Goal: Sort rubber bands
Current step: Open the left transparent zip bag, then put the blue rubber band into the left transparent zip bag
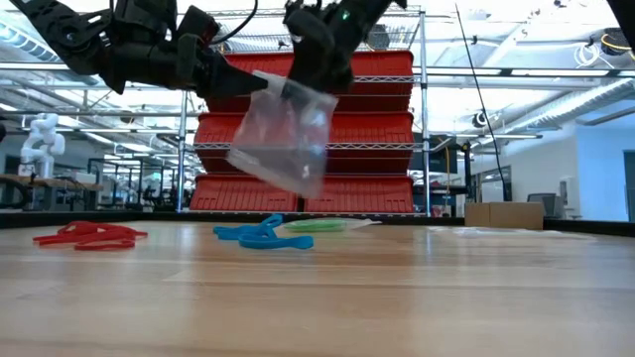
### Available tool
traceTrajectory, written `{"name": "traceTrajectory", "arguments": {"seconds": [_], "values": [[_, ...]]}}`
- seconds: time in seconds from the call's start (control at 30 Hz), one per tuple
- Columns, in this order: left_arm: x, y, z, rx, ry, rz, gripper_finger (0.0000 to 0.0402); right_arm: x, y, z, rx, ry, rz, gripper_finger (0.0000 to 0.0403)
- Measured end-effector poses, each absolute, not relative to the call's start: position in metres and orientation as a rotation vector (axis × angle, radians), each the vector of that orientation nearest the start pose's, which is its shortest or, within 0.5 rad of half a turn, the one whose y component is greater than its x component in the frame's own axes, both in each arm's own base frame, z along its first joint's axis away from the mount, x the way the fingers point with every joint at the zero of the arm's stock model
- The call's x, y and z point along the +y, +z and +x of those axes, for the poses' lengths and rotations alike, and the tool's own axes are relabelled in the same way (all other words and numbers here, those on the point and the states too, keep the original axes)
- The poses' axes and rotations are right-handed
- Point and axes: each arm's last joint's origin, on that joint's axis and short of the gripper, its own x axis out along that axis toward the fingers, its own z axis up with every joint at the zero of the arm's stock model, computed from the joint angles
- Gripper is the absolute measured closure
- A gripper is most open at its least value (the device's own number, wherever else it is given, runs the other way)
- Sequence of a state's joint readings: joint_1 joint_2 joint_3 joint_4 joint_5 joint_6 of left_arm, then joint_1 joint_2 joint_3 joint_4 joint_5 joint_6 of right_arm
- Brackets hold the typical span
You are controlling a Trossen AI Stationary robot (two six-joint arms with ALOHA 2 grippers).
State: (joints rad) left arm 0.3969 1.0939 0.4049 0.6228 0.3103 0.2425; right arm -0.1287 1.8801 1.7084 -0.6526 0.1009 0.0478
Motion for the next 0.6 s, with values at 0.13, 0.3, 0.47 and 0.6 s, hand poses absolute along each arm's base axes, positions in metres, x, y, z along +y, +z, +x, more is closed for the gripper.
{"name": "traceTrajectory", "arguments": {"seconds": [0.13,0.3,0.47,0.6], "values": [[0.077,0.222,0.207,0.073,0.079,0.219,0.0402,-0.055,0.32,0.404,0.78,-0.231,0.043,0.0167],[0.077,0.222,0.207,0.076,0.078,0.218,0.0402,-0.049,0.341,0.388,0.75,-0.221,0.037,0.0167],[0.077,0.222,0.207,0.078,0.078,0.217,0.0402,-0.025,0.354,0.375,0.763,-0.152,0.02,0.0167],[0.077,0.222,0.207,0.077,0.078,0.218,0.0402,0.003,0.333,0.38,0.853,-0.072,0.008,0.0167]]}}
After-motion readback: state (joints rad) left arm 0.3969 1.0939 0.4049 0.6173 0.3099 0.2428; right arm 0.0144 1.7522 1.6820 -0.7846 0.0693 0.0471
